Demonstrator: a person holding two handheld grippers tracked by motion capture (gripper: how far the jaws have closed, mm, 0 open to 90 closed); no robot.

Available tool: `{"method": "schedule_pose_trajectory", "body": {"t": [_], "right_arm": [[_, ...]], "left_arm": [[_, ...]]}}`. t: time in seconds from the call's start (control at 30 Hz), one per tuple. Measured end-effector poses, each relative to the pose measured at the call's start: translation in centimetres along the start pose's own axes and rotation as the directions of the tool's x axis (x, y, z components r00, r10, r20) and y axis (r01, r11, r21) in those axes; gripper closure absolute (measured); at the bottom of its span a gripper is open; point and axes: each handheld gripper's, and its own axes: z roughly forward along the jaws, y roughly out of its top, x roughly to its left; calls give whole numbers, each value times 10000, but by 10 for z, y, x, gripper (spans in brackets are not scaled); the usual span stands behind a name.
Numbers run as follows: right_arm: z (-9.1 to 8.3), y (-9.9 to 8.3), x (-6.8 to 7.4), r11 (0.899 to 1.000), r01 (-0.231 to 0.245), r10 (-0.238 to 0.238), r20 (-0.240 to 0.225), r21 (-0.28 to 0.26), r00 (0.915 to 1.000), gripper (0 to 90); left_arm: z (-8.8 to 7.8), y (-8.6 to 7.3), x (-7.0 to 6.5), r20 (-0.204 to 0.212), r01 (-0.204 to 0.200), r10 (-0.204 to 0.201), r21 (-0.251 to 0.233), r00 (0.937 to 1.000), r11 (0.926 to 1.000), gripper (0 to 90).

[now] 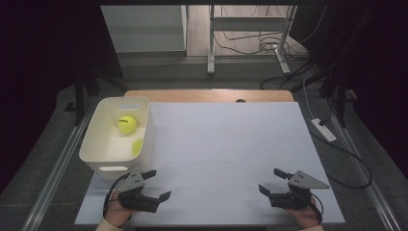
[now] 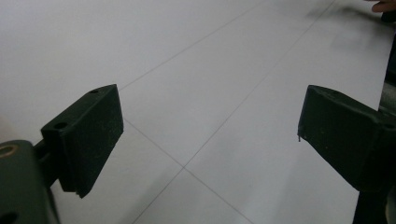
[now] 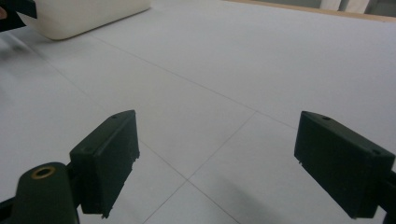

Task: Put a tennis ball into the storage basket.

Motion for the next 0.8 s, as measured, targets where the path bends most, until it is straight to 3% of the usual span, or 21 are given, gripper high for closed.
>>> {"method": "schedule_pose_trajectory", "body": {"t": [0.8], "right_arm": [[2,-3,2,9991,23,-7,-387,419,9992,136]], "left_arm": [[3,-4,10,-256,393,-396,-132,9989,9991,74]]}}
